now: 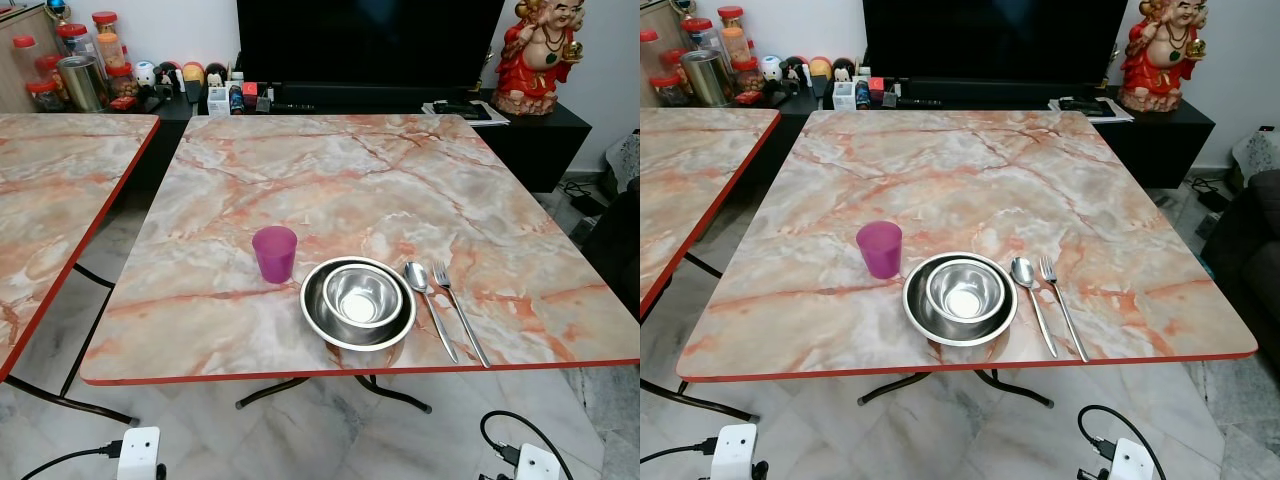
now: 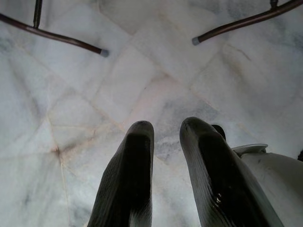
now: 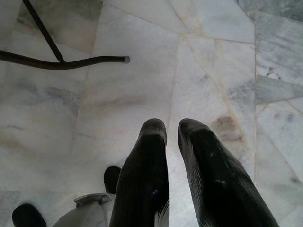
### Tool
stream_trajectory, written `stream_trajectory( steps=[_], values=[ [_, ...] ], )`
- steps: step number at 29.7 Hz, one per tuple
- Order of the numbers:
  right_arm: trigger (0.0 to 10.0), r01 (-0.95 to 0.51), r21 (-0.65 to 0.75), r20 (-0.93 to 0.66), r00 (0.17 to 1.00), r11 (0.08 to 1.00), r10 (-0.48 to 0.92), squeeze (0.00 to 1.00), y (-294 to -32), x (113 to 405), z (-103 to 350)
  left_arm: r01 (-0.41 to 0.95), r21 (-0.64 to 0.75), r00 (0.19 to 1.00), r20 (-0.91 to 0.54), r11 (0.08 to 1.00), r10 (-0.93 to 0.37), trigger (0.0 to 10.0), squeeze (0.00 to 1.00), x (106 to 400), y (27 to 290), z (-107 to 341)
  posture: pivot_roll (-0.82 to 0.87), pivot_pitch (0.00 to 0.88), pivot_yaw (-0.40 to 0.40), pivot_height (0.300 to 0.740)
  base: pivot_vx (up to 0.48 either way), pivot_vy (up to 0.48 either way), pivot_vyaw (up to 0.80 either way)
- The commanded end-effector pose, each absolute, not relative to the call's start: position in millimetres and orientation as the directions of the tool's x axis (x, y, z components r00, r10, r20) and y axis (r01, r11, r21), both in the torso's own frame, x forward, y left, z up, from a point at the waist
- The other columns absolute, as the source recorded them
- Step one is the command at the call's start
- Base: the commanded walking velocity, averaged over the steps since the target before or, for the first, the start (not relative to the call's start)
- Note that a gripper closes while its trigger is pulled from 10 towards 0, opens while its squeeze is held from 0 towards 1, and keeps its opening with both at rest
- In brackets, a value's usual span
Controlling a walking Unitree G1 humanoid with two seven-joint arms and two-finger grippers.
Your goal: Setting the table
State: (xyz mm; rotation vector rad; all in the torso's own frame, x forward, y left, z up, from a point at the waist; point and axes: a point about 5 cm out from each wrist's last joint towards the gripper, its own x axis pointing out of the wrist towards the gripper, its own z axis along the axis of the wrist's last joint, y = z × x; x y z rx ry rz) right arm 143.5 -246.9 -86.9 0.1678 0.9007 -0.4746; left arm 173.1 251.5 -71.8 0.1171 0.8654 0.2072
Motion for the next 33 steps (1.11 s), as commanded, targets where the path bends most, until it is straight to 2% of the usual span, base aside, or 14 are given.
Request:
stream_trajectory(
  steps=[1, 8, 33],
  values=[
    [10.0, 0.473, -0.062, -0.788, 0.517, 0.879, -0.334, 0.0, -250.5, 141.5, -86.7, -0.086, 0.199, 0.621, -0.755, 0.976, 0.209, 10.0, 0.0, 174.4, 249.3, -72.5, 0.07, 0.0, -0.047, 0.736, 0.0, -0.247, 0.0],
    [10.0, 0.48, -0.061, -0.789, 0.513, 0.875, -0.337, 0.0, -251.7, 141.0, -86.6, -0.069, 0.2, 0.622, -0.757, 0.977, 0.199, 10.0, 0.0, 177.2, 245.4, -72.6, 0.08, 0.0, -0.057, 0.736, 0.0, -0.248, -0.44],
    [10.0, 0.487, -0.066, -0.789, 0.508, 0.871, -0.344, 0.0, -252.9, 140.2, -86.6, -0.073, 0.195, 0.611, -0.767, 0.978, 0.199, 10.0, 0.0, 173.6, 242.5, -75.3, 0.08, 0.0, -0.055, 0.736, 0.0, -0.248, 0.0]
  ],
)
